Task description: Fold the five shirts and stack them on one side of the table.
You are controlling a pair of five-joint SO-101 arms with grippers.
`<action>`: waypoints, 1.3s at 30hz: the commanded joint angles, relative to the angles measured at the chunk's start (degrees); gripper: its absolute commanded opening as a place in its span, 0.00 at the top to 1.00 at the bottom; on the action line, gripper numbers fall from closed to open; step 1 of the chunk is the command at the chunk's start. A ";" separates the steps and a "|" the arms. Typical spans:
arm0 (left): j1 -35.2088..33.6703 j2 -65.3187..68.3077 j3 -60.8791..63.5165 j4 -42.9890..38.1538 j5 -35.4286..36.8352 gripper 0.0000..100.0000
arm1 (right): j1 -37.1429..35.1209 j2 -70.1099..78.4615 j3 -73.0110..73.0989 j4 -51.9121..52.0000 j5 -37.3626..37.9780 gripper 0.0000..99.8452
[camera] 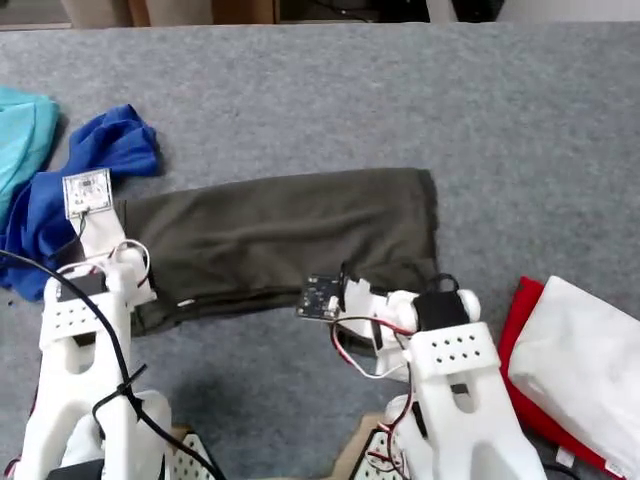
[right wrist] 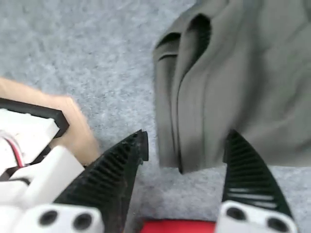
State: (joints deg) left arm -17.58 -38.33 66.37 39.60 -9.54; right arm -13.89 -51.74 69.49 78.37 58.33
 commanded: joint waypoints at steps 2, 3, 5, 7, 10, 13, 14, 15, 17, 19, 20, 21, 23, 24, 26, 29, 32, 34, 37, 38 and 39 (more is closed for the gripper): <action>-0.09 -1.45 1.67 -4.04 0.44 0.98 | -0.48 -0.66 4.09 -5.01 1.85 0.74; -0.09 -1.45 1.67 -4.04 0.44 0.98 | -0.48 -0.66 4.70 -5.89 1.85 0.74; -0.09 -1.45 1.85 -4.04 0.44 0.98 | -0.57 -0.57 5.67 -7.47 1.85 0.74; 0.00 -1.45 1.93 -4.04 0.35 0.98 | -0.57 -0.57 6.81 -8.97 1.85 0.74; 0.35 -1.45 2.11 -4.04 0.35 0.98 | -0.57 -0.57 8.40 -10.99 1.85 0.74; 0.53 -1.36 2.11 -4.04 0.35 0.98 | -0.57 -0.57 9.27 -12.22 1.85 0.73; 0.53 -1.36 2.20 -4.04 0.35 0.98 | -0.57 -0.57 9.54 -12.57 1.85 0.73; 0.53 -1.36 2.20 -4.04 0.35 0.98 | -0.57 -0.57 9.54 -12.84 1.85 0.72; 0.53 -1.36 2.20 -4.04 0.35 0.98 | -0.57 -0.48 9.63 -13.45 1.85 0.72; 0.53 -1.36 2.20 -4.04 0.35 0.98 | -0.57 -0.48 9.63 -13.71 1.93 0.72; 0.53 -1.36 2.20 -4.04 0.35 0.98 | -0.57 -0.48 9.63 -14.33 1.93 0.72; 0.53 -1.36 2.20 -4.04 0.35 0.98 | -0.57 -0.48 9.71 -14.86 1.93 0.72; 0.53 -1.36 2.20 -4.04 0.26 0.98 | -0.57 -0.31 9.71 -15.21 1.93 0.72; 0.53 -1.36 2.20 -4.04 0.26 0.98 | -0.57 0.22 9.71 -15.82 1.93 0.72; 0.53 -1.36 2.20 -3.96 0.26 0.98 | -0.40 2.86 9.80 -18.20 1.93 0.72; 0.53 -1.36 2.20 -3.96 0.26 0.98 | -0.31 8.84 8.48 -20.31 1.85 0.72; 0.53 -1.36 2.20 -3.96 0.26 0.98 | -0.22 14.29 5.41 -20.31 1.85 0.72; 0.53 -1.36 2.20 -3.96 0.26 0.98 | -0.22 16.75 4.26 -20.48 1.85 0.72; 0.53 -1.36 2.20 -3.87 0.26 0.98 | -0.22 18.24 3.56 -20.48 1.85 0.72; 0.53 -1.36 2.20 -3.87 0.26 0.98 | -0.22 18.42 3.47 -20.40 1.85 0.72; 0.53 -1.36 2.20 -3.87 0.26 0.98 | -0.22 18.42 3.47 -20.31 1.85 0.72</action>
State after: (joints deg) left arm -17.58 -38.51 68.84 36.44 -9.54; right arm -13.89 -34.59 73.71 58.59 59.56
